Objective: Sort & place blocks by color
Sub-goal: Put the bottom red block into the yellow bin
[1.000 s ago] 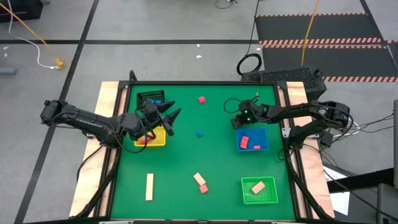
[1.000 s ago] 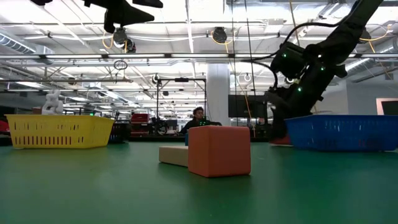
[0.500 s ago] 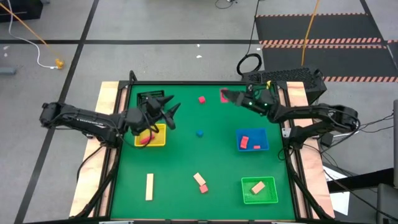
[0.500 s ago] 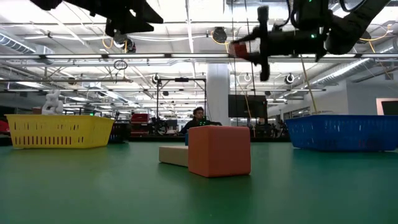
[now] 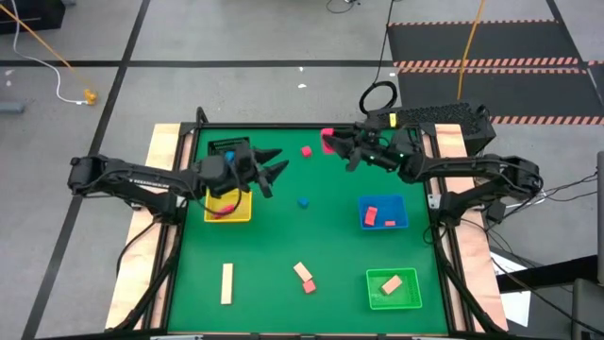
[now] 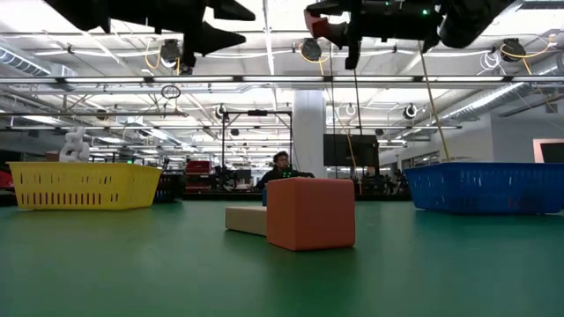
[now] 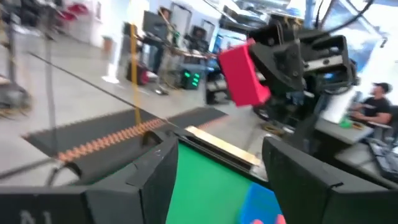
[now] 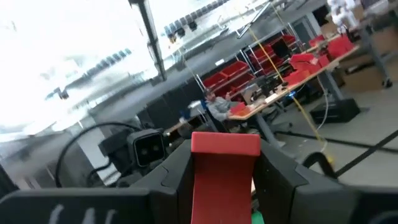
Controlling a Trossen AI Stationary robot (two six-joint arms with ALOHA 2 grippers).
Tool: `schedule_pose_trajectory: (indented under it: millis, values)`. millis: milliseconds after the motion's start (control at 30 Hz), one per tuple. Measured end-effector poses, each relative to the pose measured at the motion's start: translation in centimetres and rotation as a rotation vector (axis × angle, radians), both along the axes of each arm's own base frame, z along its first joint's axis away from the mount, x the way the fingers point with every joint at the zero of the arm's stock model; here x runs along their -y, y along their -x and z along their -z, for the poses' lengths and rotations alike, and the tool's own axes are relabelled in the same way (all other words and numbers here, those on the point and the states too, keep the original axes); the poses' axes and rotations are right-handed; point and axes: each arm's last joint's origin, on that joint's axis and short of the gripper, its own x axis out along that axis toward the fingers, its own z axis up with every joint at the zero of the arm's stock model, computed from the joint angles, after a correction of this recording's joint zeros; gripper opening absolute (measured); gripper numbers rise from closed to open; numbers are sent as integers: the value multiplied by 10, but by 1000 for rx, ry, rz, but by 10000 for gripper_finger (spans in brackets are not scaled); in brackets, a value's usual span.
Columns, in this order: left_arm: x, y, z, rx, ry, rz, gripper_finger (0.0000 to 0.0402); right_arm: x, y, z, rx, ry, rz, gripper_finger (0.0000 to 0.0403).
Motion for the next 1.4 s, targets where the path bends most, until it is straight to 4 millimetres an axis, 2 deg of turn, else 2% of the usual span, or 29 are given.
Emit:
schedule_pose_trajectory:
  millis: [233,500,933,1233,1400]
  values:
    - [1,-24,0,4,68,118,294,-6,-29,-9,-63,139,-95,116]
    - [-3,-28,-4,-2,26,186,340,-15,-51,-2,-100,250,-221,116]
    - [-12,-29,-5,24,30,272,319,-26,-55,-3,-89,375,-250,115]
    - [-11,-42,-5,-26,-29,336,300,-28,-75,4,-76,276,-293,115]
    - [-11,-45,-2,-40,-2,366,283,-30,-80,3,-86,275,-300,116]
